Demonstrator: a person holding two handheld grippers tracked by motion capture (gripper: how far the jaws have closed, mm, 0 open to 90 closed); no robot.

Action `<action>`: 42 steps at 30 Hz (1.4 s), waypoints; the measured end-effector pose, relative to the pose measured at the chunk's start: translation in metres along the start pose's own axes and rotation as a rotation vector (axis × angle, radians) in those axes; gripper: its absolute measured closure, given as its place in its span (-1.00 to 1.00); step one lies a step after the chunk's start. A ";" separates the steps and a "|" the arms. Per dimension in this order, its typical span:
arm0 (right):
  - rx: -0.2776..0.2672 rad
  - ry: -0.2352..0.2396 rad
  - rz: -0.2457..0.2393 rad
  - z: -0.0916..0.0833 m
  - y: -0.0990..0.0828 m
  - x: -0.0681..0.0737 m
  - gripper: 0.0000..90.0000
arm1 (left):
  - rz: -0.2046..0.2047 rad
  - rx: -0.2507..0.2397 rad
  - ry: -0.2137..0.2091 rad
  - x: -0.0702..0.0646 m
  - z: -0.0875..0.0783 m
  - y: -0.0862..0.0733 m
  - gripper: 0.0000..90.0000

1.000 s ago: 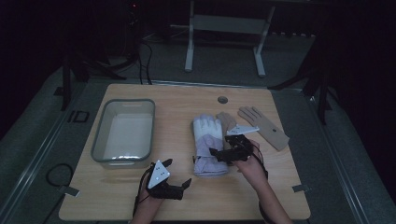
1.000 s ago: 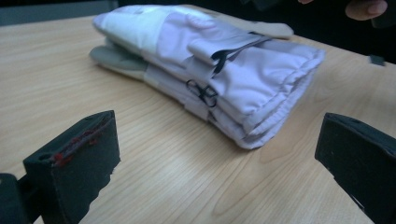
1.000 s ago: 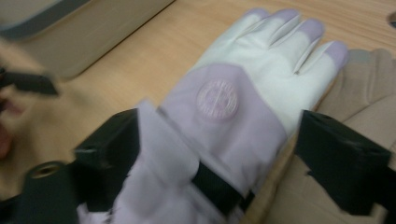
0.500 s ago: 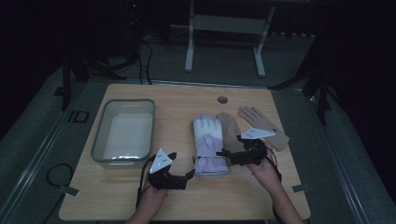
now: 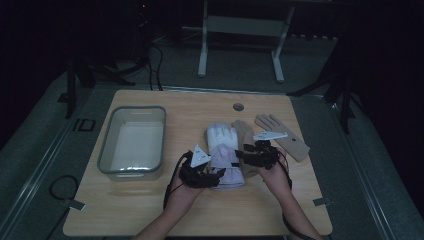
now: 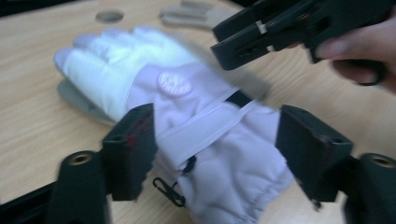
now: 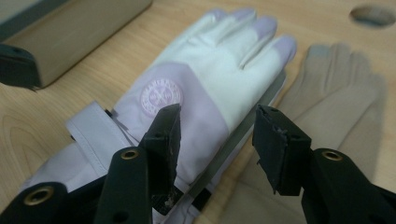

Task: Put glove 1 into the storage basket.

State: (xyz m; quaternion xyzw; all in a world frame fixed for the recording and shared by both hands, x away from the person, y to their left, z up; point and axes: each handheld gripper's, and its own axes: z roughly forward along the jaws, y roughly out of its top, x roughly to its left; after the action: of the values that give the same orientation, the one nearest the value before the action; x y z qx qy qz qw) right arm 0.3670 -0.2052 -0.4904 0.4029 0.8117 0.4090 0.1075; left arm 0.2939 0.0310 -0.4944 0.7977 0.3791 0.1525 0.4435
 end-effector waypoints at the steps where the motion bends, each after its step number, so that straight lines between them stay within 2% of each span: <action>1: 0.010 0.006 0.019 0.002 -0.002 -0.001 0.18 | -0.014 0.018 0.008 0.000 0.004 -0.002 -0.25; 3: 0.028 0.019 0.042 0.007 -0.006 -0.004 0.18 | -0.052 0.056 0.011 0.002 0.012 -0.007 -0.22; 6: 0.055 0.056 0.095 0.014 -0.014 -0.008 0.15 | -0.097 0.089 0.039 0.007 0.019 -0.019 -0.21; 9: 0.110 0.087 0.153 0.025 -0.020 -0.013 0.10 | -0.152 0.112 0.010 0.012 0.024 -0.030 -0.23; 11: 0.146 0.099 0.167 0.034 -0.023 -0.014 0.07 | -0.149 0.132 -0.001 0.013 0.026 -0.034 -0.23; 13: 0.171 0.131 0.192 0.040 -0.025 -0.016 0.05 | -0.169 0.151 -0.024 0.017 0.028 -0.037 -0.23; 18: 0.193 0.190 0.212 0.047 -0.026 -0.017 0.07 | -0.216 0.181 -0.093 0.029 0.034 -0.043 -0.20; 22: 0.202 0.245 0.261 0.051 -0.030 -0.022 0.14 | -0.239 0.186 -0.145 0.036 0.038 -0.047 -0.19; 24: 0.189 0.274 0.276 0.053 -0.032 -0.024 0.26 | -0.228 0.184 -0.152 0.036 0.039 -0.047 -0.18; 26: 0.180 0.286 0.268 0.053 -0.034 -0.023 0.42 | -0.205 0.187 -0.149 0.035 0.040 -0.047 -0.18; 27: 0.174 0.267 0.236 0.052 -0.033 -0.020 0.53 | -0.200 0.195 -0.153 0.036 0.040 -0.046 -0.17; 28: 0.172 0.228 0.173 0.050 -0.031 -0.014 0.60 | -0.200 0.201 -0.157 0.036 0.041 -0.045 -0.15; 31: 0.172 0.062 -0.003 0.044 -0.025 0.012 0.70 | -0.200 0.218 -0.171 0.036 0.041 -0.043 -0.08; 33: 0.169 -0.022 -0.078 0.043 -0.025 0.025 0.73 | -0.217 0.235 -0.185 0.037 0.041 -0.042 0.00; 34: 0.169 -0.048 -0.107 0.043 -0.025 0.030 0.73 | -0.226 0.240 -0.187 0.036 0.042 -0.041 0.05; 38: 0.160 -0.079 -0.120 0.044 -0.026 0.034 0.74 | -0.220 0.266 -0.193 0.036 0.041 -0.036 0.26; 42: 0.148 -0.097 -0.115 0.043 -0.028 0.036 0.75 | -0.205 0.255 -0.188 0.034 0.040 -0.034 0.49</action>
State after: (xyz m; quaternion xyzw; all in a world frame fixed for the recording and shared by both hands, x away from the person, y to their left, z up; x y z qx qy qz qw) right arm 0.3500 -0.1631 -0.5335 0.3819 0.8552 0.3211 0.1400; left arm 0.3237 0.0431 -0.5482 0.8154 0.4316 -0.0180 0.3854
